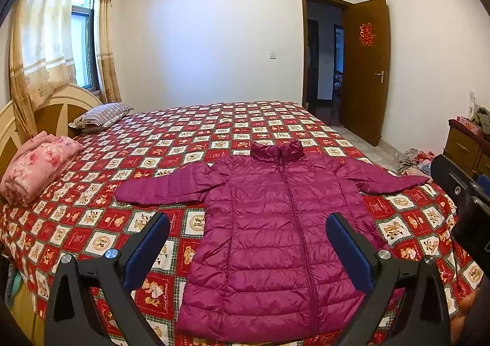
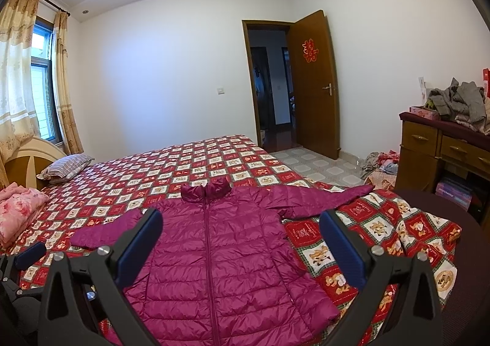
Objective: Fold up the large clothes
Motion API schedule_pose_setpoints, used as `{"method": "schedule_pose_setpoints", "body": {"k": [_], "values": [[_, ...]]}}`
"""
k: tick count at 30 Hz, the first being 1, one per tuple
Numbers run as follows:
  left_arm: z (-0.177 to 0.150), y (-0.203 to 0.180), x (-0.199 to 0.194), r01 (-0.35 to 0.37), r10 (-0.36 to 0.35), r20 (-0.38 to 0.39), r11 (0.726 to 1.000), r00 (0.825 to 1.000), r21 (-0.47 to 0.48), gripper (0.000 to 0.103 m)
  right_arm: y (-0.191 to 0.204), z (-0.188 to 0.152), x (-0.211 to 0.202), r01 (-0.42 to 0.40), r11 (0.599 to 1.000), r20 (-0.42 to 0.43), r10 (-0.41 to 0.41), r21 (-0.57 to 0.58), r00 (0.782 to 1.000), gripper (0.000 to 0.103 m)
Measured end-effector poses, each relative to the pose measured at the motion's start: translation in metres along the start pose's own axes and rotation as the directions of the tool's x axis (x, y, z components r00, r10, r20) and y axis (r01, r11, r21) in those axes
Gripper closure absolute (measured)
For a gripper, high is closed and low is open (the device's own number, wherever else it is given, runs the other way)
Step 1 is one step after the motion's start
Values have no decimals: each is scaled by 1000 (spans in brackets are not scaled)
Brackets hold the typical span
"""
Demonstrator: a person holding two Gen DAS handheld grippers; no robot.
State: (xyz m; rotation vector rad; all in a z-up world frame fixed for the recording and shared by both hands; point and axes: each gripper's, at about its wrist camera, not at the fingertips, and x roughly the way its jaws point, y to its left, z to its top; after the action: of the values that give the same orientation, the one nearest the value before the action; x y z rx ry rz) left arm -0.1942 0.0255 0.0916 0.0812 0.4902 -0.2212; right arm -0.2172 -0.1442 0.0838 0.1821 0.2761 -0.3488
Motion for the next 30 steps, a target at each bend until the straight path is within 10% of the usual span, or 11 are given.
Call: {"method": "schedule_pose_setpoints", "body": {"k": [10,13,17,20,30], "values": [[-10,10,43,-88,88,-7,996,996,5,1,-39,-15,37,59,996,-70,-55,69,996,0],[-19,18,76,12,-11,-105,1000,994,10,1,-66,-18,60,115,990,-121,-104,82,987,0],[-41,50,139,189,-237,-296,965,925,-181,1,-126,-11,106,172,975,-212,-141,139,967,0],[-49,72,177,178,-280,-358,940,891,-291,1,-174,-4,150,210,961,-264,-158,182,952,0],[-27,117,256,-103,44,-281,974,959,-202,1,-339,4,311,395,803,-433,-192,446,881,18]]}}
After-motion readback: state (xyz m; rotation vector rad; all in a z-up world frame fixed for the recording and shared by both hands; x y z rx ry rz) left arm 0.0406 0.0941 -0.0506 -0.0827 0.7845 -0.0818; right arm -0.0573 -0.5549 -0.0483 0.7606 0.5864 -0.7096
